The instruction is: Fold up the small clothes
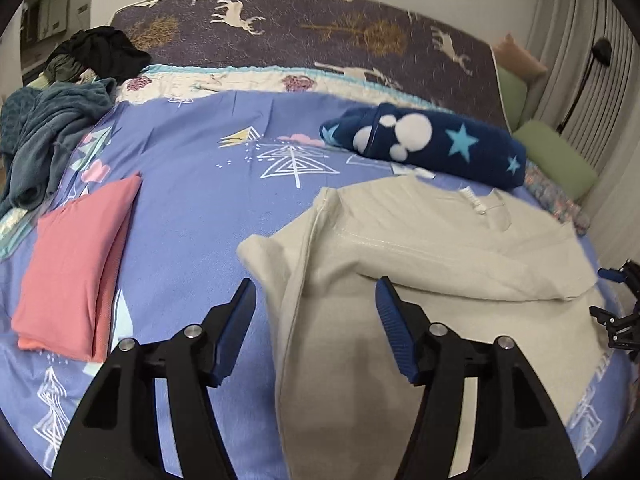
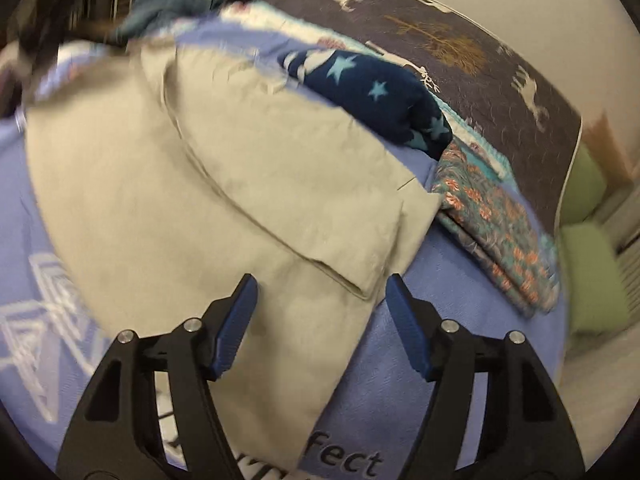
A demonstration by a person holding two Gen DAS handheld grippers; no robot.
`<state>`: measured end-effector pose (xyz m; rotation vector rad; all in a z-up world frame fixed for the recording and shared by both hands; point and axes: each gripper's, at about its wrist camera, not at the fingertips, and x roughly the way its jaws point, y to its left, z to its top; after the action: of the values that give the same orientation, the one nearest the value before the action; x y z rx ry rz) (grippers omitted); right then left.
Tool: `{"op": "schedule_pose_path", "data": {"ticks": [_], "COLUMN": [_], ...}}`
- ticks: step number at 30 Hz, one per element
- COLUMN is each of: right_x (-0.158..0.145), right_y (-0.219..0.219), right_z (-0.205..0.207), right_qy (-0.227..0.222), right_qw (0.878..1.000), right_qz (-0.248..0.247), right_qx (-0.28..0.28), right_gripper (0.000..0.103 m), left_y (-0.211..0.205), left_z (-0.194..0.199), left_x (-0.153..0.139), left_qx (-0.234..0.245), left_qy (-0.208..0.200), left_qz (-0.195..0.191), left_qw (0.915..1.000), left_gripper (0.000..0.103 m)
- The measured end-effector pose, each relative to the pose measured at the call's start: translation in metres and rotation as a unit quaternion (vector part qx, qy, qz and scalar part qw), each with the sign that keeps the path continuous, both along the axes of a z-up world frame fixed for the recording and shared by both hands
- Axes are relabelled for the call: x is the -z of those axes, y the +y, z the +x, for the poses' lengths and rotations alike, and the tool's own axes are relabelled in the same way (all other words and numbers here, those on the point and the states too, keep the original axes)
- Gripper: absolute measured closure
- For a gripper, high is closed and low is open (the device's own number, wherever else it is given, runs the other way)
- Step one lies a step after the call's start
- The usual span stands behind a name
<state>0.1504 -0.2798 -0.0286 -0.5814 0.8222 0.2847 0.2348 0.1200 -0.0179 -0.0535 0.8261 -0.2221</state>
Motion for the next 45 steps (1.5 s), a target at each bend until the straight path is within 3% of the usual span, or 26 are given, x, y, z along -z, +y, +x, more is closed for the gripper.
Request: {"op": "schedule_pose_path", "data": {"ticks": [4, 5, 7, 8, 9, 12, 18, 20, 22, 23, 27, 30, 31, 32, 34, 38, 42, 45], "right_x": [-0.001, -0.005, -0.015, -0.02, -0.027, -0.039, -0.032, -0.026, -0.022, -0.022, -0.014, -0.004, -0.001, 0.002, 0.002, -0.027, -0.061, -0.081], "right_y": [0.001, -0.001, -0.01, -0.016, -0.021, -0.046, -0.066, -0.065, -0.061, -0.06, -0.054, -0.056, -0.056, -0.055, -0.051, -0.057, -0.076, -0.083], "right_z": [0.035, 0.045, 0.067, 0.075, 0.082, 0.097, 0.108, 0.112, 0.119, 0.124, 0.156, 0.177, 0.183, 0.186, 0.189, 0.165, 0.14, 0.136], "right_qy": [-0.039, -0.055, -0.068, -0.069, -0.069, -0.066, 0.002, 0.019, 0.03, 0.034, 0.053, 0.068, 0.074, 0.075, 0.072, 0.005, -0.045, -0.075], "right_qw": [0.999, 0.998, 0.995, 0.992, 0.989, 0.974, 0.956, 0.954, 0.953, 0.953, 0.948, 0.938, 0.934, 0.933, 0.936, 0.933, 0.92, 0.92], "right_qz": [-0.009, -0.005, 0.035, 0.061, 0.089, 0.168, 0.254, 0.261, 0.261, 0.262, 0.253, 0.267, 0.278, 0.277, 0.274, 0.301, 0.34, 0.332], "right_qx": [0.025, 0.04, 0.07, 0.083, 0.096, 0.136, 0.145, 0.144, 0.148, 0.15, 0.183, 0.208, 0.211, 0.216, 0.21, 0.196, 0.19, 0.192], "right_gripper": [0.033, 0.039, 0.054, 0.066, 0.071, 0.073, 0.058, 0.054, 0.053, 0.051, 0.049, 0.05, 0.058, 0.074, 0.098, 0.099, 0.099, 0.099], "left_y": [-0.015, -0.016, -0.011, -0.008, -0.004, 0.01, 0.027, 0.026, 0.023, 0.02, 0.007, 0.005, 0.006, 0.008, 0.011, 0.012, 0.013, 0.009], "left_z": [0.034, 0.042, 0.052, 0.054, 0.053, 0.048, 0.051, 0.055, 0.061, 0.064, 0.072, 0.074, 0.074, 0.073, 0.071, 0.057, 0.045, 0.053], "left_x": [0.01, 0.01, 0.004, -0.001, -0.005, -0.011, 0.003, 0.007, 0.01, 0.012, 0.016, 0.015, 0.014, 0.011, 0.004, -0.019, -0.047, -0.06], "left_qx": [0.001, 0.001, 0.003, -0.006, -0.011, -0.025, -0.028, -0.031, -0.034, -0.031, -0.024, -0.025, -0.026, -0.029, -0.028, -0.016, -0.01, -0.012], "left_qy": [0.013, 0.014, 0.011, 0.008, -0.001, -0.023, -0.004, 0.003, 0.013, 0.018, 0.034, 0.033, 0.031, 0.025, 0.014, -0.031, -0.079, -0.103], "left_qz": [0.05, 0.048, 0.019, 0.002, -0.014, -0.049, -0.097, -0.107, -0.102, -0.094, -0.061, -0.053, -0.054, -0.056, -0.066, -0.084, -0.109, -0.102], "left_qw": [0.9987, 0.9987, 0.9997, 0.9999, 0.9998, 0.9982, 0.9948, 0.9938, 0.9942, 0.9949, 0.9973, 0.9977, 0.9977, 0.9977, 0.9973, 0.9959, 0.9908, 0.9893], "left_gripper": [0.041, 0.046, 0.101, 0.101, 0.101, 0.101, 0.1, 0.092, 0.072, 0.071, 0.071, 0.086, 0.091, 0.093, 0.097, 0.1, 0.1, 0.1]}}
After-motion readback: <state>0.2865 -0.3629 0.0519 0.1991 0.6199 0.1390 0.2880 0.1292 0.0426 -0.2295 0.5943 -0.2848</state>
